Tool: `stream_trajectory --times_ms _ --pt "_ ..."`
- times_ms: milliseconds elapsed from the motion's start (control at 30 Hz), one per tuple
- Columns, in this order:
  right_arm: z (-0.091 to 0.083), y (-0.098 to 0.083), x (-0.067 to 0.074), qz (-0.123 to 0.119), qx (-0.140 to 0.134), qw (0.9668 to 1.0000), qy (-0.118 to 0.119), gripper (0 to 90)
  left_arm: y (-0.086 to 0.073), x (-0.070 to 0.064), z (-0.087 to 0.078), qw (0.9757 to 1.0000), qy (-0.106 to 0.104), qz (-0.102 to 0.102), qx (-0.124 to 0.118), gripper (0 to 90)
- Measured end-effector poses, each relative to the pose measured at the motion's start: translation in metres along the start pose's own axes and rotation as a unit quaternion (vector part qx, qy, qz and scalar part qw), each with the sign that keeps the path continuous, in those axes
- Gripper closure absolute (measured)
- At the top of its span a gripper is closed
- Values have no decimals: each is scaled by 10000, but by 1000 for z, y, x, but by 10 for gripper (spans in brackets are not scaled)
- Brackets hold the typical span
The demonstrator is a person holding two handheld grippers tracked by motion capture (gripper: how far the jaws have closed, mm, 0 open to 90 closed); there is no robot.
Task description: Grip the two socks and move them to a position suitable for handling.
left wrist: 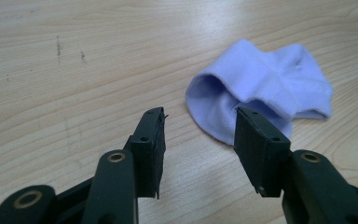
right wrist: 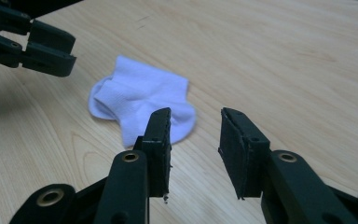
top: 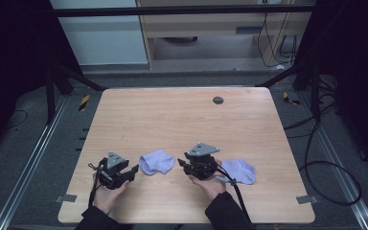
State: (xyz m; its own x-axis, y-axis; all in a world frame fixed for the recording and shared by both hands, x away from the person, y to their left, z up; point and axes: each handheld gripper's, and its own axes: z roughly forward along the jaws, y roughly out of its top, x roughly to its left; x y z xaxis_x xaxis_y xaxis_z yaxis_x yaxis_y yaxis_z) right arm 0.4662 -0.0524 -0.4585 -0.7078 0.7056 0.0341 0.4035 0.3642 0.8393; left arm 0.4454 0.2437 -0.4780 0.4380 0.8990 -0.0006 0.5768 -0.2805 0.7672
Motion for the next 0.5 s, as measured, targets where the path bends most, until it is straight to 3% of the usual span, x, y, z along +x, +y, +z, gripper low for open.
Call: stream_trajectory --times_ms 67,267,500 --pt "16 2 8 -61 120 9999 106 636 -1 0 2 10000 17 4 24 521" --pt "42 2 20 -165 338 9989 282 633 -1 -2 10 10000 4 65 42 512" --pt "63 -5 29 -285 632 9965 473 641 1 -5 15 9999 -22 148 12 503"
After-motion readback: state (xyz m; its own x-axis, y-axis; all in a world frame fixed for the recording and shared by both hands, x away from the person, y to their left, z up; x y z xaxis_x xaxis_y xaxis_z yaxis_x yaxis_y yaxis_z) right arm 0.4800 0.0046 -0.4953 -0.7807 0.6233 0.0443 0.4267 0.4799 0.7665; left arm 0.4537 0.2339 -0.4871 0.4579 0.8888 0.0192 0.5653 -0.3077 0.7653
